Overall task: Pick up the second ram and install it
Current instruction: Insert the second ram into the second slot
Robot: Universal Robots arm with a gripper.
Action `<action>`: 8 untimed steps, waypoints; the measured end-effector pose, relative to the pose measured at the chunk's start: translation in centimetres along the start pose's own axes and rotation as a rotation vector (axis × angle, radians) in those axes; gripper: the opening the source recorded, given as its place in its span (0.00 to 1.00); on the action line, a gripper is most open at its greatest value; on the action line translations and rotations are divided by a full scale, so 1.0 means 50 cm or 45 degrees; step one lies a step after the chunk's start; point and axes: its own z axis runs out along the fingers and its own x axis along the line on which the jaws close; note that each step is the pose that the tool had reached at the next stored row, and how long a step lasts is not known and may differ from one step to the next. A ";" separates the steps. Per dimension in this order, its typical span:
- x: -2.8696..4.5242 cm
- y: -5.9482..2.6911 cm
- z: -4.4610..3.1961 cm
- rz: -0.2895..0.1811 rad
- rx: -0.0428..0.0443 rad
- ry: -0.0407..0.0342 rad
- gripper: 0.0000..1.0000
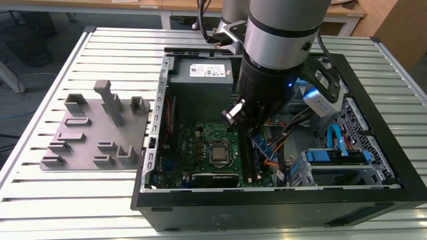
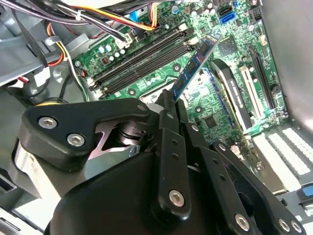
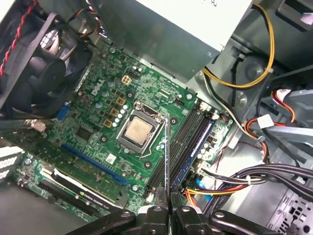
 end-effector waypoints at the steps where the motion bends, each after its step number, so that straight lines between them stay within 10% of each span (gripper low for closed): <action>1: 0.000 0.000 0.000 0.009 0.000 0.0000 0.14; 8: 0.000 0.000 0.000 0.066 0.002 0.0003 0.14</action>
